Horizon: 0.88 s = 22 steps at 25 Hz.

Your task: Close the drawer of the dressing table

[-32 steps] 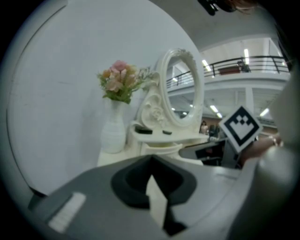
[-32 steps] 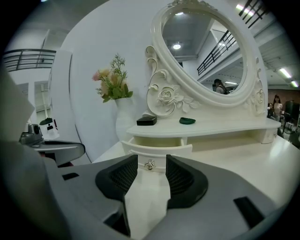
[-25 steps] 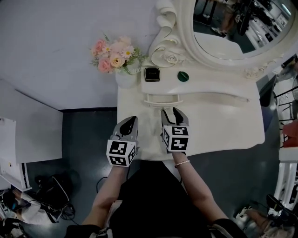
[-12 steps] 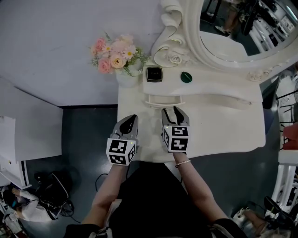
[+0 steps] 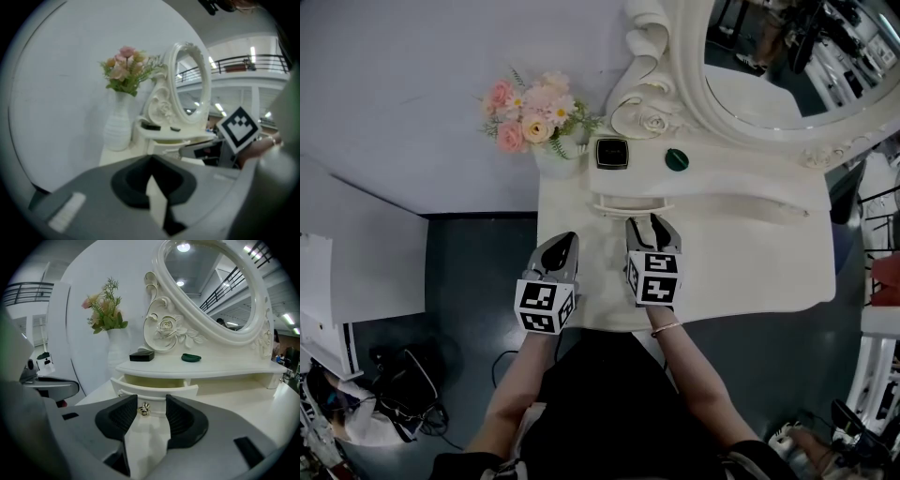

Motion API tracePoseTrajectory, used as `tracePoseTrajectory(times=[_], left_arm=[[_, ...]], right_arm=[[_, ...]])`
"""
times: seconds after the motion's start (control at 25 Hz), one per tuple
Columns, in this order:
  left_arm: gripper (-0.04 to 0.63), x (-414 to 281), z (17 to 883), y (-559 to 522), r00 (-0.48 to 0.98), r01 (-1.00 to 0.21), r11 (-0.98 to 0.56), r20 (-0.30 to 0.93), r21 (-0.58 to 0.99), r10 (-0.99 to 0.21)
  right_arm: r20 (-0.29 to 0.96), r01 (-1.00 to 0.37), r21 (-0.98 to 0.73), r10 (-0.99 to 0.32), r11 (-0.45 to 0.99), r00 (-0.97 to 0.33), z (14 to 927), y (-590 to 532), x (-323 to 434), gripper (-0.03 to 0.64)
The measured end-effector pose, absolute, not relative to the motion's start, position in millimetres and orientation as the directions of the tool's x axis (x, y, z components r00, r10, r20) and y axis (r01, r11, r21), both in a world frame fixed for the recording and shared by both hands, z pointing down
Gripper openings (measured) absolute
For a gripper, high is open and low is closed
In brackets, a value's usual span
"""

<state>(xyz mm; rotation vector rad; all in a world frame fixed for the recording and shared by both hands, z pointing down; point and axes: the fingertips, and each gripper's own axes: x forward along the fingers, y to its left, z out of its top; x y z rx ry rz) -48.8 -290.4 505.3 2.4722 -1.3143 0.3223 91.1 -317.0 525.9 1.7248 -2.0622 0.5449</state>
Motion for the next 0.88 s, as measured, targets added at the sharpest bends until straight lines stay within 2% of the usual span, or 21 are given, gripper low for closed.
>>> tracePoseTrajectory(times=[0.88], left_arm=[[0.006,-56.9,506.9,-300.3,0.499,-0.866,-0.469,0.354,0.173,-0.791]], right_arm=[[0.521,-0.984,-0.044,-0.837,0.172,-0.169,524.2,-355.3,96.0,0.164]])
